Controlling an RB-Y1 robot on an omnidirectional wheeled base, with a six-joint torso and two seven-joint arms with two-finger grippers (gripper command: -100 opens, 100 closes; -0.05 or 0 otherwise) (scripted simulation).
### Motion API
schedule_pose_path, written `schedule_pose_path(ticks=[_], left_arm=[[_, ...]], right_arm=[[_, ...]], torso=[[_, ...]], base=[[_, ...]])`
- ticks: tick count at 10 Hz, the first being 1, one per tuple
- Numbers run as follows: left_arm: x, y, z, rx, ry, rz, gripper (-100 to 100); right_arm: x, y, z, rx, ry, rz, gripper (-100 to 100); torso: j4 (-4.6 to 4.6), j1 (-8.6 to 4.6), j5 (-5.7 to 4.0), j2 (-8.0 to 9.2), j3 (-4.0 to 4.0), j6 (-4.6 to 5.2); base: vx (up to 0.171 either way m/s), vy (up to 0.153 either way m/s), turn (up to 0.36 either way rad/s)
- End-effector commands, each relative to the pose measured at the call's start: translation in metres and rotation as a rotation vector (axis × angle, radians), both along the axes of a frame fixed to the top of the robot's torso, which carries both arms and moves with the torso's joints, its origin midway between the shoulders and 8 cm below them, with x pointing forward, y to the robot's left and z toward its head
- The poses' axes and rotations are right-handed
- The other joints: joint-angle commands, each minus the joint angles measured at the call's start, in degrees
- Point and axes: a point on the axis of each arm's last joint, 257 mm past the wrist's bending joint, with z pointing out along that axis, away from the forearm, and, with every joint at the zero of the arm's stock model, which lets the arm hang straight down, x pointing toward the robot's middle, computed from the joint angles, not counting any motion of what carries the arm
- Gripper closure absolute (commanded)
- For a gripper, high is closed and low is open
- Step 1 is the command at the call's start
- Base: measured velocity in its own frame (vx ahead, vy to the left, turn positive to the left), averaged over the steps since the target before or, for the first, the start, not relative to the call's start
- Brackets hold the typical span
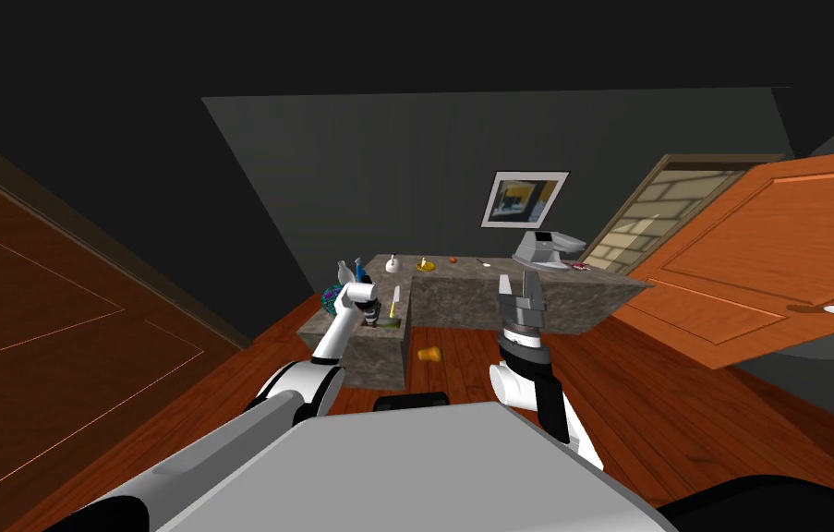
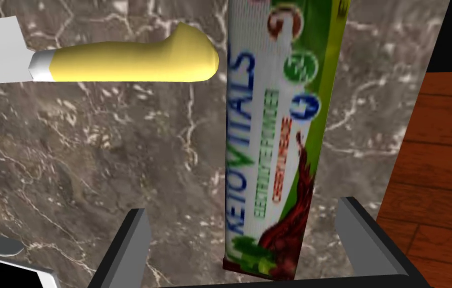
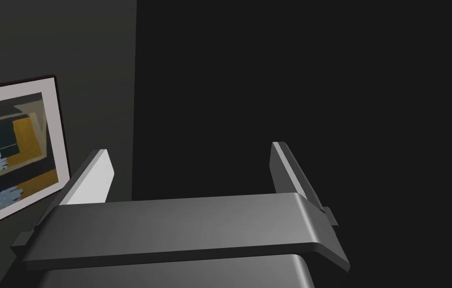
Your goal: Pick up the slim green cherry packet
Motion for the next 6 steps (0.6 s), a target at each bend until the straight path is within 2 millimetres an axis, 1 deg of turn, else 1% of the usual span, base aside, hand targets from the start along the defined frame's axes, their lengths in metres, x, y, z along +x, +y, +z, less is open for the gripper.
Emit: schedule_pose_path(ticks=[1, 2, 3, 5, 6], left_arm=[[-0.009, 0.003, -0.005, 0.004, 0.040, -0.001, -100], [-0.019, 0.006, -0.010, 0.008, 0.094, -0.002, -100], [-0.021, 0.006, -0.010, 0.009, 0.098, -0.002, -100], [-0.039, 0.010, -0.017, 0.014, 0.188, -0.003, -100], [-0.041, 0.010, -0.017, 0.015, 0.195, -0.003, -100]], right_arm=[[0.000, 0.000, 0.000, 0.000, 0.000, 0.000, 0], [0.000, 0.000, 0.000, 0.000, 0.000, 0.000, 0], [0.000, 0.000, 0.000, 0.000, 0.000, 0.000, 0], [0.000, 0.000, 0.000, 0.000, 0.000, 0.000, 0], [0.000, 0.000, 0.000, 0.000, 0.000, 0.000, 0]], torso=[[0.00, 0.00, 0.00, 0.00, 0.00, 0.00], [0.00, 0.01, 0.00, -0.01, 0.00, -0.02], [-0.01, 0.00, 0.00, -0.04, -0.03, 0.00], [-0.01, 0.01, 0.00, -0.05, -0.03, -0.01], [-0.02, -0.02, 0.00, -0.11, -0.06, 0.00]], base=[[0.025, -0.004, -0.053], [0.038, -0.006, -0.107], [0.033, 0.000, -0.050], [0.047, -0.008, -0.106], [0.042, -0.006, -0.049]])
